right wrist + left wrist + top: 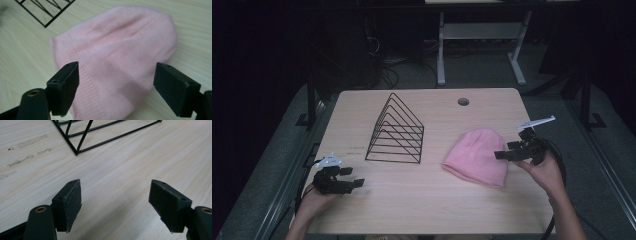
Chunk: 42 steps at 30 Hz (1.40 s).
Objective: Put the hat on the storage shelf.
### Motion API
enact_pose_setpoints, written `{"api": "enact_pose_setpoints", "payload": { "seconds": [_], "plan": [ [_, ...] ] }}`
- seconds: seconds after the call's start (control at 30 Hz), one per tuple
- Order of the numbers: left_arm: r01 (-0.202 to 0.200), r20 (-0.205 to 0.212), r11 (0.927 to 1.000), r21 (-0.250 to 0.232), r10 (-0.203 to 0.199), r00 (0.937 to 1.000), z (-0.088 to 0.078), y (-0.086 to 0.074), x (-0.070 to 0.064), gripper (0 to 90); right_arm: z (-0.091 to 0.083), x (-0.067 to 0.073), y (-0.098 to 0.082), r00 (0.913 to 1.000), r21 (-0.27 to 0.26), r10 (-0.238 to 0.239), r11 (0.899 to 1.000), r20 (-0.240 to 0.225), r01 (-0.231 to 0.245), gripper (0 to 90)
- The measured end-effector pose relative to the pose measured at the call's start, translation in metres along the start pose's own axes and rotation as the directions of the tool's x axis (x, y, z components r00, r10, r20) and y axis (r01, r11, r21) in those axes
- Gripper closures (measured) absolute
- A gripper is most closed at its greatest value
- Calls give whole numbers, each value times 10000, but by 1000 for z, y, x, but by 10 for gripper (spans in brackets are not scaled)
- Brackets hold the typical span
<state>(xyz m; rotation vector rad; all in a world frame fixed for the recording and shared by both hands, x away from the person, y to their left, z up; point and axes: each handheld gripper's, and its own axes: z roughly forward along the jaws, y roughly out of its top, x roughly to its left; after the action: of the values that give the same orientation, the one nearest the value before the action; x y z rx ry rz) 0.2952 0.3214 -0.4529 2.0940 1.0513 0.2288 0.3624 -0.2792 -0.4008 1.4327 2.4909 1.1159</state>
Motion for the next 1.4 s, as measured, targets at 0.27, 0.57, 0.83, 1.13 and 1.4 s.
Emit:
{"api": "enact_pose_setpoints", "payload": {
  "seconds": [0.27, 0.57, 0.83, 1.13, 1.4],
  "plan": [
    [159, -5, 9999, -44, -159, 9999, 0, -2, 2, 262, 16, -22, 23, 9996, 442, 265, 9987, 11, -265, 206],
    [59, 42, 9999, 146, -59, 10000, 1, -1, 3, 262, 33, -35, 43, 9990, 840, 429, 9955, 86, -435, 226],
    [51, -43, 9999, 161, -51, 10000, 0, -3, 3, 262, 46, -49, 54, 9962, 1161, 846, 9895, 219, -866, 267],
    [87, -19, 9997, 212, -87, 10000, 0, -4, 4, 262, 61, -60, 49, 9930, 1711, 1149, 9782, 275, -1180, 347],
    [49, -34, 9996, 291, -48, 10000, 2, -4, 5, 262, 73, -61, 42, 9897, 1864, 1413, 9720, 221, -1430, 449]
  ]
}}
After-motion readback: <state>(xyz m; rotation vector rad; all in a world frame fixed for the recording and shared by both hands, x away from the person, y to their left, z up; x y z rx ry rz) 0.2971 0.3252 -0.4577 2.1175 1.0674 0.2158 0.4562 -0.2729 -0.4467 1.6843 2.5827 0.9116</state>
